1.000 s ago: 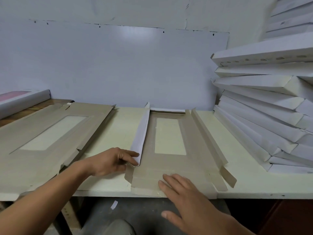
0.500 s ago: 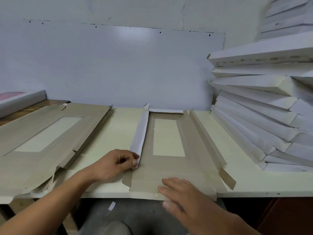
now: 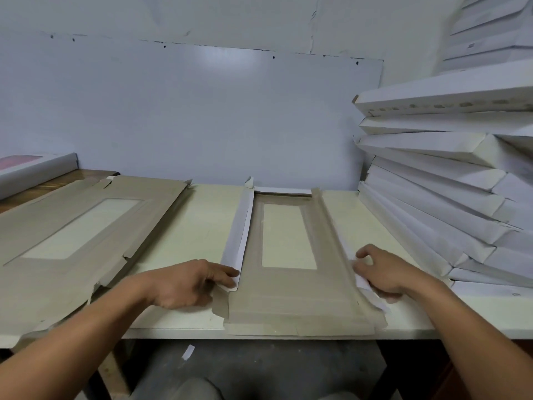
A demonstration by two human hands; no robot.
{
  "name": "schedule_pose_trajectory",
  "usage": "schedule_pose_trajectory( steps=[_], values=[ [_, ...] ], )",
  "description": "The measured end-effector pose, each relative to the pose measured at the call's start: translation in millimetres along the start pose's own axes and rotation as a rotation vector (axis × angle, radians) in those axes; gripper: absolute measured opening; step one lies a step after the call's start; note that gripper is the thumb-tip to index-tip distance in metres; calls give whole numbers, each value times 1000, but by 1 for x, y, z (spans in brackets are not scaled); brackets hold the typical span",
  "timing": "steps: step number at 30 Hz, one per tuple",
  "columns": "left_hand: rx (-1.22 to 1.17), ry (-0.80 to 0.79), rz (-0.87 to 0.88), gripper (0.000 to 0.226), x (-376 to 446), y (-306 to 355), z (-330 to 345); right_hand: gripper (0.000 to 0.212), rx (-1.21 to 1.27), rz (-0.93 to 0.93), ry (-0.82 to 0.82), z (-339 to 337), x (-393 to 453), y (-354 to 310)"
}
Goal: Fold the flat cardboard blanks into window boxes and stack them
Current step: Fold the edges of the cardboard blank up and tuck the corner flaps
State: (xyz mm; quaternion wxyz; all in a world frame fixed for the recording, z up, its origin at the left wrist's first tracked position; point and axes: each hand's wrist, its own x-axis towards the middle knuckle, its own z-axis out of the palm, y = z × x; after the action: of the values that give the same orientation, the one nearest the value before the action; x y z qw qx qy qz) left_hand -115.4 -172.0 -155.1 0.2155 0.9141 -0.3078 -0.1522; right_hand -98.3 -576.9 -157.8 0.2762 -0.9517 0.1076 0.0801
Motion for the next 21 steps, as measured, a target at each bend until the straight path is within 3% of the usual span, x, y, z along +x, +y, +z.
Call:
schedule_pose_trajectory(
  steps=[3, 7, 10, 13, 15, 18, 21],
  values=[
    [-70, -13, -8, 54, -1, -6, -1, 41, -15, -88, -59, 7, -2, -10],
    [-181, 37, 60, 20, -1, -11, 3, 43, -187, -175, -2, 14, -10, -11],
    [-81, 181, 85, 26, 4, -4, 11, 39, -271, -284, 92, 19, -18, -11],
    [99, 311, 99, 29, 9, 8, 20, 32, -352, -504, 145, 24, -28, -16],
    [152, 338, 103, 25, 11, 15, 28, 26, -329, -639, 107, 25, -33, -17],
    [178, 423, 44, 7, 15, 17, 35, 27, -192, -656, -7, 20, -41, -17],
    [150, 465, 21, 26, 17, 16, 34, 31, -63, -568, -179, 6, -49, -15]
  ],
)
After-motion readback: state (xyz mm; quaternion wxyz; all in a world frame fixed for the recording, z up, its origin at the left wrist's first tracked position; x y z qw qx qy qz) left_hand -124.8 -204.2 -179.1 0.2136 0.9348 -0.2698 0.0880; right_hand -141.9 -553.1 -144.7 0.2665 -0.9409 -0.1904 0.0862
